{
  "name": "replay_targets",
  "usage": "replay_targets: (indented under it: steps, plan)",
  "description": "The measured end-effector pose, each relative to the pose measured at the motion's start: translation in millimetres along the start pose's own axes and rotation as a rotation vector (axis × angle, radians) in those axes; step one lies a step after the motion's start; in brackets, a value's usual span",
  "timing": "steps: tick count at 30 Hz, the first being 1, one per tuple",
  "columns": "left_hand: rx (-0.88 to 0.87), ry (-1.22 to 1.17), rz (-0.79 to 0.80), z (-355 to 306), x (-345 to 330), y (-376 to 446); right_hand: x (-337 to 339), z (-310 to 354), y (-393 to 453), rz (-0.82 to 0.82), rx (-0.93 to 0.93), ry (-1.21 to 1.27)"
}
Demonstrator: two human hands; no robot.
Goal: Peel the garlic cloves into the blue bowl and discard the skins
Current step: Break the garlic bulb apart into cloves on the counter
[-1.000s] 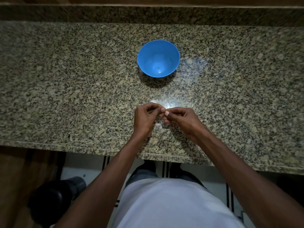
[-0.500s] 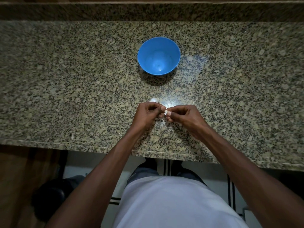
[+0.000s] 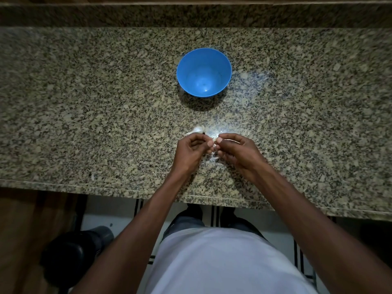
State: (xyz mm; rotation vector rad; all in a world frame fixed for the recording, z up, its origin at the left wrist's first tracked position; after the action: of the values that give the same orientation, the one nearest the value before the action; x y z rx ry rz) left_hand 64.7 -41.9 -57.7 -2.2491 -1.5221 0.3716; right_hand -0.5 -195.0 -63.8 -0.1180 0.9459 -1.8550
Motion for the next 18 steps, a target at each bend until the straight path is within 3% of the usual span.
replay_targets:
  steps: [7, 13, 18]
  plan:
    - [-0.082, 0.155, 0.027, -4.1, -1.1, -1.4, 6.0, 5.1, -0.6, 0.047, 0.041, -0.154]
    - [-0.183, 0.293, -0.004, -14.1, -2.1, -4.1, 7.8, 3.0, -2.6, -0.014, -0.014, -0.027]
    - [-0.301, 0.508, -0.067, -20.2, -6.3, -7.7, 8.9, 2.6, -1.9, -0.050, 0.045, -0.080]
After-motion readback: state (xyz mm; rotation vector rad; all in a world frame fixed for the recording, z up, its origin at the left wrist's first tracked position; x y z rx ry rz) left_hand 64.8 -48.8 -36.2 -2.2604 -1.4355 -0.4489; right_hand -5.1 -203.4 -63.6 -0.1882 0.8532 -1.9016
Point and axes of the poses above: each hand's wrist, its own y-axis towards the middle knuckle, its own x-axis out of the back of the hand, z = x × y, the point moved 7 cm from there along y, towards the middle knuckle, and after that the axes turned 3 degrees about x, right-handed, at the moved point
